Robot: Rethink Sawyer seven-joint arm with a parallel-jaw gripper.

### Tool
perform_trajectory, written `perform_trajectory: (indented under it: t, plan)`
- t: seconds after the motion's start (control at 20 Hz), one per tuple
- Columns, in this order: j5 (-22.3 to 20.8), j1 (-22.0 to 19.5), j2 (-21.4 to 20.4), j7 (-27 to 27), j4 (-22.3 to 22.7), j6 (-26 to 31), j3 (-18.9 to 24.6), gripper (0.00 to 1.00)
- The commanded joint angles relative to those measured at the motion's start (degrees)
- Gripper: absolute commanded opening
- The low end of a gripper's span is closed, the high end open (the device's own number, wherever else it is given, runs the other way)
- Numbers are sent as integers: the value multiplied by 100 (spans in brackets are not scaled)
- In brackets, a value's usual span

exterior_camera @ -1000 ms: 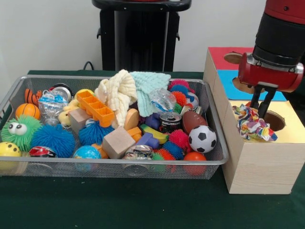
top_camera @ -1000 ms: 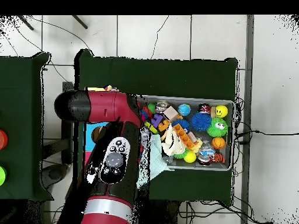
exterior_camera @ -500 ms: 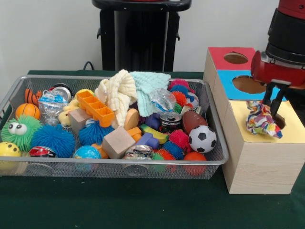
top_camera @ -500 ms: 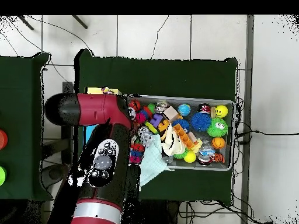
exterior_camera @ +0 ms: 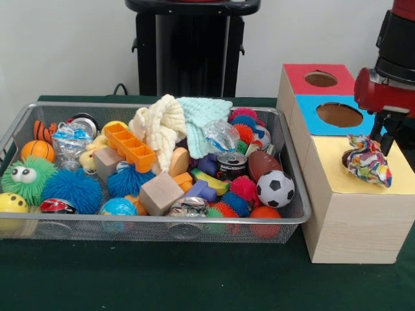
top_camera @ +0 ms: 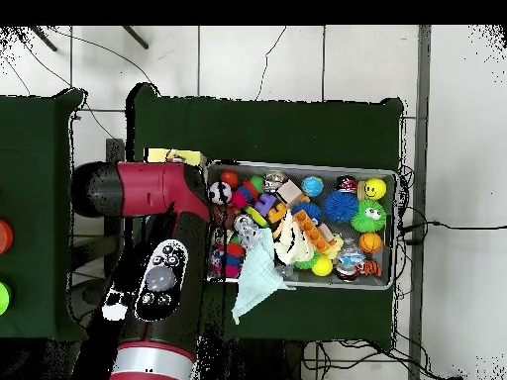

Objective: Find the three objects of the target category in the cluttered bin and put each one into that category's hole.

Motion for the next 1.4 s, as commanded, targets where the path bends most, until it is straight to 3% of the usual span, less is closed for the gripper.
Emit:
perform_trajectory:
  t: [0.05, 0.3, 0.65, 1.0, 1.4]
  plan:
    - [68, -420, 76, 789, 605, -266, 537, 0]
    - [-44, -831, 441, 297, 142, -32, 750, 0]
    - [-251, -1070, 626, 54, -24, -23, 900, 0]
    - [-343, -1053, 511, 43, 341, -435, 1089, 0]
    - [-235, -1160, 383, -27, 498, -373, 1381, 0]
